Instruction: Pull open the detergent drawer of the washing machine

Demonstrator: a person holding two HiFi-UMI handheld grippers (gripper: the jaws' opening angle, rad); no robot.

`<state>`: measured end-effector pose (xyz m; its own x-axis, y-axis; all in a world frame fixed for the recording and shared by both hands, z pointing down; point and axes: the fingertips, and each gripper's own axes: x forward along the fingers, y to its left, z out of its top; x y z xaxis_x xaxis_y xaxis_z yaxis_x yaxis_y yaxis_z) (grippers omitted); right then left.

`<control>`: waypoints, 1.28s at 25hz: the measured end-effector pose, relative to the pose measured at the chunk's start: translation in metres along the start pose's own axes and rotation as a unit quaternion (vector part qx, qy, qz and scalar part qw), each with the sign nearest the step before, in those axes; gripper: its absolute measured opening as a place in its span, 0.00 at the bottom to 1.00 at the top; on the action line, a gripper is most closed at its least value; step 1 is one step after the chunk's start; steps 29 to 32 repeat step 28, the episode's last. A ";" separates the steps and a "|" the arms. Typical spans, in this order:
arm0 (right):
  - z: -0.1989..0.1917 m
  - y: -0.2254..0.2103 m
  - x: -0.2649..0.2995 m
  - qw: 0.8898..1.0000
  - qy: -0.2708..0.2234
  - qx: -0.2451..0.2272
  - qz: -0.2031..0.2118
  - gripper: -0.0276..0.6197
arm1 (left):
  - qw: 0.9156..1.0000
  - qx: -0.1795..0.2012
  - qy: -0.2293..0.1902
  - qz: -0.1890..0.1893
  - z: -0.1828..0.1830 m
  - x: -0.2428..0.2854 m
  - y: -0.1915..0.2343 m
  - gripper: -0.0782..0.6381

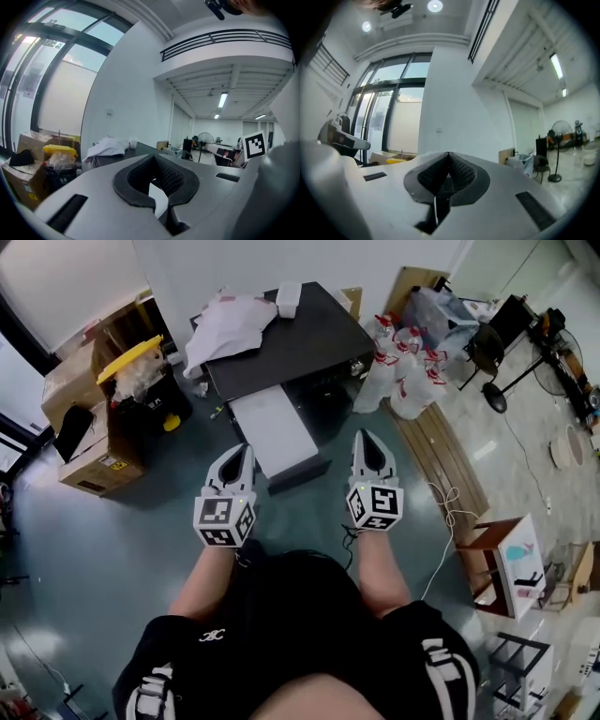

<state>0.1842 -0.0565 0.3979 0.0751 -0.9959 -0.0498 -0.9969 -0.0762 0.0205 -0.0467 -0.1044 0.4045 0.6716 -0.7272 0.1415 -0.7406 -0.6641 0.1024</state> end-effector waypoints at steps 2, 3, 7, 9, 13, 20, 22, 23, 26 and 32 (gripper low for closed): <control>0.023 0.004 -0.005 0.999 -0.025 -0.031 -0.014 0.04 | 1.000 0.003 -0.003 -0.004 0.003 0.002 -0.003 0.10; 0.031 0.007 -0.007 0.998 -0.036 -0.040 -0.014 0.04 | 1.000 0.005 -0.005 -0.006 0.005 0.003 -0.004 0.10; 0.043 0.021 -0.012 0.998 -0.052 -0.046 -0.002 0.04 | 1.000 0.007 -0.011 -0.010 0.009 0.004 -0.007 0.10; 0.044 0.024 -0.012 0.998 -0.052 -0.043 0.001 0.04 | 1.000 0.008 -0.015 -0.012 0.011 0.003 -0.008 0.10; 0.044 0.031 -0.012 0.998 -0.049 -0.038 0.005 0.04 | 1.000 0.012 -0.021 -0.011 0.015 -0.001 -0.006 0.10; 0.046 0.044 -0.011 0.998 -0.049 -0.030 0.013 0.04 | 1.000 0.016 -0.023 0.001 0.021 -0.010 0.001 0.10; 0.045 0.046 -0.010 0.998 -0.049 -0.030 0.015 0.04 | 1.000 0.015 -0.023 0.004 0.022 -0.011 0.004 0.10; 0.044 0.047 -0.010 0.998 -0.048 -0.029 0.016 0.04 | 1.000 0.015 -0.024 0.004 0.022 -0.011 0.005 0.10; 0.043 0.048 -0.010 0.998 -0.047 -0.023 0.019 0.04 | 0.999 0.015 -0.029 0.002 0.024 -0.012 0.005 0.10; 0.044 0.049 -0.010 0.998 -0.048 -0.021 0.020 0.04 | 0.999 0.014 -0.032 0.004 0.025 -0.013 0.006 0.10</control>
